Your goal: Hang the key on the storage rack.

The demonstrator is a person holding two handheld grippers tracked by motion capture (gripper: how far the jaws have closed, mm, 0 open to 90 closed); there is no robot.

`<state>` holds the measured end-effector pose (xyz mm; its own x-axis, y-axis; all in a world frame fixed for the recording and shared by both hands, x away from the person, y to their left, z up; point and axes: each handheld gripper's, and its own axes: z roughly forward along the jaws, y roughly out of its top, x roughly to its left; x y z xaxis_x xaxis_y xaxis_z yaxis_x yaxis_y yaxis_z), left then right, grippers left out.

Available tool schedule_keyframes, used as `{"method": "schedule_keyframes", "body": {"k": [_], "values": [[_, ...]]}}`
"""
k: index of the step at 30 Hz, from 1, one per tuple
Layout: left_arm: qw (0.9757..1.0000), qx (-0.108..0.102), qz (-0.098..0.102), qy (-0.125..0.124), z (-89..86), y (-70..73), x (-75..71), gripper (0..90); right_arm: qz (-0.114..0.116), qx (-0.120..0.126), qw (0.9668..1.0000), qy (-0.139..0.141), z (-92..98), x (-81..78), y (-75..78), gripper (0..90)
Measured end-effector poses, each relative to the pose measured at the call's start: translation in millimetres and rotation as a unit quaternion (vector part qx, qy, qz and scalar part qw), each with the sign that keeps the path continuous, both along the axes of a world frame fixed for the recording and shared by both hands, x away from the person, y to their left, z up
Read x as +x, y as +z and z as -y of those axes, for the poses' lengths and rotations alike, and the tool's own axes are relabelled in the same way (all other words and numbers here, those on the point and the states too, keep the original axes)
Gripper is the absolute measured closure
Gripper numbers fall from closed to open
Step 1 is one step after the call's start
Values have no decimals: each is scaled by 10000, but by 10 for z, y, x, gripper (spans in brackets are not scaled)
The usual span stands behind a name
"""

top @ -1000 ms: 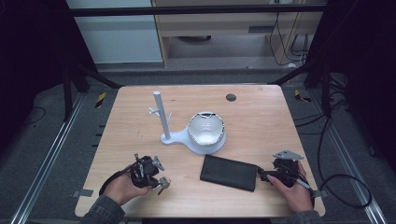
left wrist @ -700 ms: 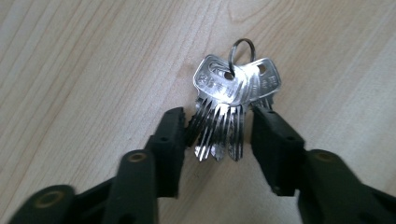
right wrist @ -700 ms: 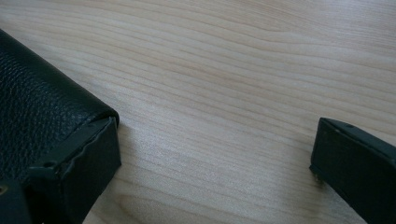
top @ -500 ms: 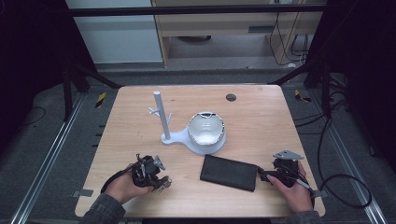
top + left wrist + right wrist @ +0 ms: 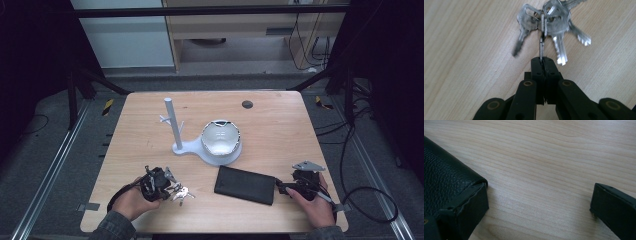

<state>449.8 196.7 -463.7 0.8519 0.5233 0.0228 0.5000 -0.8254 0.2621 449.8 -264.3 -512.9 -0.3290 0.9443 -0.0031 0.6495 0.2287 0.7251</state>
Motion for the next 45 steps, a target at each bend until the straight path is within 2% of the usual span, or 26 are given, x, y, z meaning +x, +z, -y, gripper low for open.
{"method": "schedule_keyframes", "body": {"k": [3,5,7,8,9,10,13,18,19,20,21,22,29,30,31,33,34,35,36,38,39,41,45], "values": [[9999,-98,-17,31,-12,-7,2,884,0,-1,10000,-1,0,-1,0,17],[9999,-67,114,65,-33,47,-11,885,1,0,10000,-1,0,0,0,17],[9998,-117,122,81,-44,85,-11,885,-1,0,10000,-2,0,-1,0,17],[9997,-159,192,85,-57,183,-13,886,0,0,10000,-1,0,0,0,18],[9997,-159,192,85,-57,183,-13,887,0,0,10000,-1,0,0,0,18],[9995,-147,284,51,-63,302,-4,893,0,1,10000,-1,0,-1,0,18],[9992,-113,384,42,-63,465,13,895,0,1,10000,-4,-1,-1,0,18],[9988,-128,463,2,-56,651,57,896,1,1,10000,-3,-1,-1,0,18],[9988,-128,463,2,-56,651,57,896,0,0,10000,-4,-1,-1,0,18],[9986,-165,504,12,-58,732,67,895,1,0,10000,-4,-1,-1,0,18],[9986,-165,504,12,-58,732,67,896,1,0,10000,-4,-1,-1,0,18],[9982,-202,563,28,-65,830,70,896,0,0,10000,-4,-1,-1,0,18],[9967,-207,782,66,-133,1253,104,896,0,0,10000,-7,-1,-2,0,18],[9962,-247,830,106,-148,1316,111,896,0,1,10000,-7,-1,-2,0,18],[9962,-247,830,106,-148,1316,111,896,0,1,10000,-7,-1,-2,0,18],[9954,-316,896,153,-177,1438,119,896,0,1,10000,-6,-1,-1,0,18],[9945,-336,968,199,-208,1549,122,896,-1,2,10000,-5,-1,-1,0,17],[9945,-336,968,199,-208,1549,122,896,-1,2,10000,-5,-1,-1,0,17],[9936,-389,1022,271,-235,1642,129,896,-1,4,10000,-4,-1,-1,0,17],[9927,-394,1086,332,-258,1734,142,896,-1,6,10000,-2,-1,-1,0,17],[9927,-394,1086,332,-258,1734,142,896,-1,6,10000,-2,-1,-1,0,17],[9920,-422,1130,377,-268,1845,165,896,-2,9,10000,-4,-1,-1,0,17],[9907,-427,1202,479,-271,1949,212,896,-4,-7,10000,-1,0,-1,0,17]]}}
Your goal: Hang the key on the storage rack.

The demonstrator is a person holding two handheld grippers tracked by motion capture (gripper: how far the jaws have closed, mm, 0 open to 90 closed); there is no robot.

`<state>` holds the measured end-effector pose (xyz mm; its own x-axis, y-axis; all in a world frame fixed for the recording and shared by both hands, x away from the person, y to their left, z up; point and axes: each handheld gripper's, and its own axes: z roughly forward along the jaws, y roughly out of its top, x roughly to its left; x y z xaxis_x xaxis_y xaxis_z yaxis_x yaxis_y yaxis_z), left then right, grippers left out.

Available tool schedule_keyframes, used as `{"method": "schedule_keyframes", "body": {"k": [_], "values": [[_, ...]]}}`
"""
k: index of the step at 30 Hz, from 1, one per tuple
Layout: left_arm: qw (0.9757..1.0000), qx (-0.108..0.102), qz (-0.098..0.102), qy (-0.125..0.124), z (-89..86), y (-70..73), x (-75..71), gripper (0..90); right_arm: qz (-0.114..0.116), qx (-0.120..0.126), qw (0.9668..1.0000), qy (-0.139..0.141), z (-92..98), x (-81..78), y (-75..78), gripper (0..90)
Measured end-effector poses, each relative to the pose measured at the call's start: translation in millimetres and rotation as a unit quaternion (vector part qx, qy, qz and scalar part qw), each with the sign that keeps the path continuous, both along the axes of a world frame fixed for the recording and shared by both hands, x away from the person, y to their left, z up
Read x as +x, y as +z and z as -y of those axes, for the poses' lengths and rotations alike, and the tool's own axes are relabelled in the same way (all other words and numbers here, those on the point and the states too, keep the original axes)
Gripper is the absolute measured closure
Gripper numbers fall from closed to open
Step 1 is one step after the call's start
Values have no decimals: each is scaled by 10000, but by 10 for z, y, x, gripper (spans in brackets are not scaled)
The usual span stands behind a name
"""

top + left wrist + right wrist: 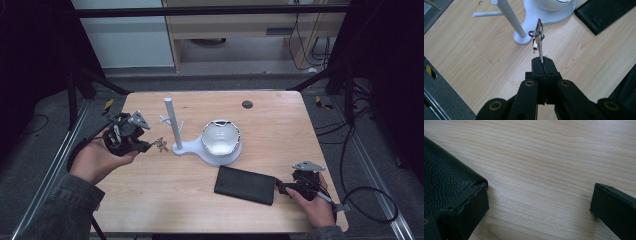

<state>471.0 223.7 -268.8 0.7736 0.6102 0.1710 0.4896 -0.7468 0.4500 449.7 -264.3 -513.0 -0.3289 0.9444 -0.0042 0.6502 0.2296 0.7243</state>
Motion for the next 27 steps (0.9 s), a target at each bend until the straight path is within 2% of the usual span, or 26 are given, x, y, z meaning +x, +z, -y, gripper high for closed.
{"method": "schedule_keyframes", "body": {"k": [10,15,22,27], "values": [[9998,-109,77,168,-74,157,98,896,12,-17,10000,4,1,1,-2,17],[9992,-263,64,304,-131,216,170,896,13,-16,10000,6,2,1,-2,17],[9991,-152,74,401,-93,251,269,896,13,-17,10000,6,2,1,-2,17],[9989,-158,54,433,-76,253,313,896,12,-16,10000,5,2,1,-2,17]]}}
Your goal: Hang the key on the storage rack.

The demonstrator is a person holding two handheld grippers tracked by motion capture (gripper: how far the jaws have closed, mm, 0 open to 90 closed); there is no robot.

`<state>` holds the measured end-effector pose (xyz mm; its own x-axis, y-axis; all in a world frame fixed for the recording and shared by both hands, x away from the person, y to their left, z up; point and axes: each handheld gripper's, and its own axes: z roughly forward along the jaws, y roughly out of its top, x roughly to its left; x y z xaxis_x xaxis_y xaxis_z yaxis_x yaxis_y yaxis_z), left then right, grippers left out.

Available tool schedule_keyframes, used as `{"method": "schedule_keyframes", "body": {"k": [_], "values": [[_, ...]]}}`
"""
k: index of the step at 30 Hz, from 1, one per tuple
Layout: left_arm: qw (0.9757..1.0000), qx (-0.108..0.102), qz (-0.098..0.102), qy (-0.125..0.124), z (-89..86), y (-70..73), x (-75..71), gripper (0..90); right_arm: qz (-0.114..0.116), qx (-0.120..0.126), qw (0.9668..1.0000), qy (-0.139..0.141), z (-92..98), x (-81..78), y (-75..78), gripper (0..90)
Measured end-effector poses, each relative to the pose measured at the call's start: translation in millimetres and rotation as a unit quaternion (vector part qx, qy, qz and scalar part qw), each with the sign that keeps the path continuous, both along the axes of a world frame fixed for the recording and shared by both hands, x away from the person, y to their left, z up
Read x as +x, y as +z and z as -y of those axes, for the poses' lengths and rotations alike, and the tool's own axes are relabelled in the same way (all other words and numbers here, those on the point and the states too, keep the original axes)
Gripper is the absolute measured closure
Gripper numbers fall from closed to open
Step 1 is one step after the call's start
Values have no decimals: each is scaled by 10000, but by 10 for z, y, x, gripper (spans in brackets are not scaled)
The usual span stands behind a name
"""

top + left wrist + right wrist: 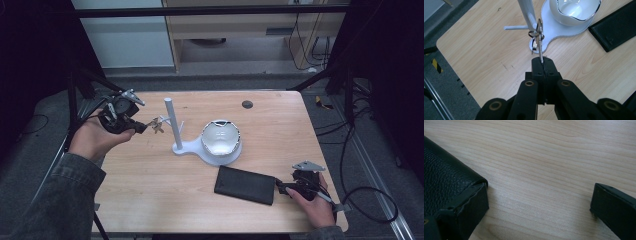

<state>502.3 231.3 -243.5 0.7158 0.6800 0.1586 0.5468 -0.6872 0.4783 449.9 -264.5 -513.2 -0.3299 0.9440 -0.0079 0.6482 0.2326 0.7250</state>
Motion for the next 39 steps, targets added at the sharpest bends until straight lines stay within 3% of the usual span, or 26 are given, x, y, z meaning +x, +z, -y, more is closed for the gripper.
{"method": "schedule_keyframes", "body": {"k": [30,39], "values": [[9999,81,-3,88,117,-38,141,895,-1,-1,10000,0,0,0,0,17],[9999,105,10,101,137,-33,126,895,-3,-1,10000,0,0,0,0,17]]}}
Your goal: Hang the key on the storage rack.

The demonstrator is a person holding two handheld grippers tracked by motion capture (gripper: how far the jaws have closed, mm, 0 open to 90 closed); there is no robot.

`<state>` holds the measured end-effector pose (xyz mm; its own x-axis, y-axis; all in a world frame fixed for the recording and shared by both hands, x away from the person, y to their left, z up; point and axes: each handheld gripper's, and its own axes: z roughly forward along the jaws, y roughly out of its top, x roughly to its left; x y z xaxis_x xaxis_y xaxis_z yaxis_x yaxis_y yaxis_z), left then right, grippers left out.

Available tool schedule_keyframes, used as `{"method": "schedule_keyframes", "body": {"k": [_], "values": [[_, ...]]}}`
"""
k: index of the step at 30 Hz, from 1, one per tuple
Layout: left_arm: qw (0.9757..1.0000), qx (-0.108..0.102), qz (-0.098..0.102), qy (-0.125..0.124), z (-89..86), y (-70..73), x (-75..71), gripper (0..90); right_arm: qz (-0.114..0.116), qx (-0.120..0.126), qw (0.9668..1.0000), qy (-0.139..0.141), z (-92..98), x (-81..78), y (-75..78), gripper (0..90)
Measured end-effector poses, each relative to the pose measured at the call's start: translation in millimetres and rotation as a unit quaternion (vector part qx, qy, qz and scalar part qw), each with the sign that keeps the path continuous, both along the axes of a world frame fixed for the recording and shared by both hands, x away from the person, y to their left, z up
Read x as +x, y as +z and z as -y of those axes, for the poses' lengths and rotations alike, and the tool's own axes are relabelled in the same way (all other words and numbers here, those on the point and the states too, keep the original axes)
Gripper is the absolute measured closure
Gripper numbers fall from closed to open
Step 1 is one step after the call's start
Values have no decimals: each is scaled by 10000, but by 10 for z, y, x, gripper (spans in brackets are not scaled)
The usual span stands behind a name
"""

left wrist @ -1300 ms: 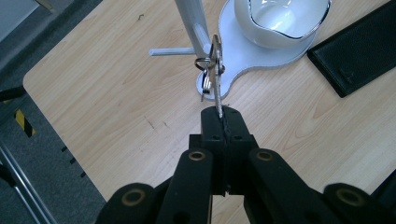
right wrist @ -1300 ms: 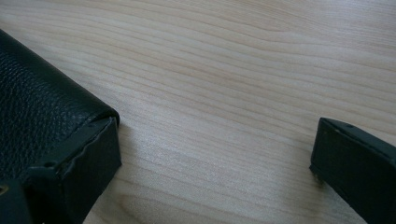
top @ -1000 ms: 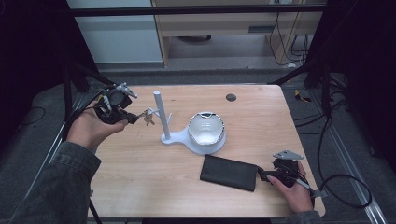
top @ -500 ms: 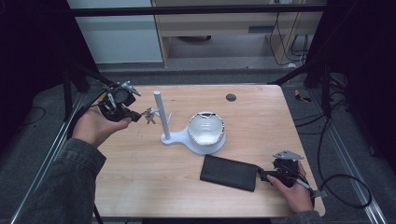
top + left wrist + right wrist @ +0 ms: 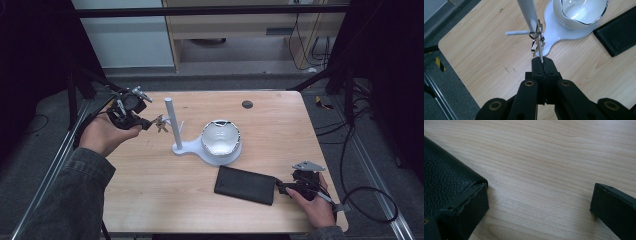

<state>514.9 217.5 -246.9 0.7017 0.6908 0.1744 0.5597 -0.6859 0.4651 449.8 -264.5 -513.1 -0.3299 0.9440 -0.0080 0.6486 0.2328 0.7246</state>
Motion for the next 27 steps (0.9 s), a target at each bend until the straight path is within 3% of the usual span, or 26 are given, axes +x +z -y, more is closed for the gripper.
{"method": "schedule_keyframes", "body": {"k": [8,13,23,26,27], "values": [[10000,55,34,-31,59,14,-28,895,2,-1,10000,0,0,0,0,17],[9997,240,98,21,117,31,-9,895,1,0,10000,0,0,0,0,17],[9997,233,102,68,130,1,53,893,0,-1,10000,1,0,0,0,17],[9996,144,249,28,126,20,30,870,2,-1,10000,5,0,0,0,17],[9991,9,423,42,107,58,-7,845,1,0,10000,4,0,0,0,18]]}}
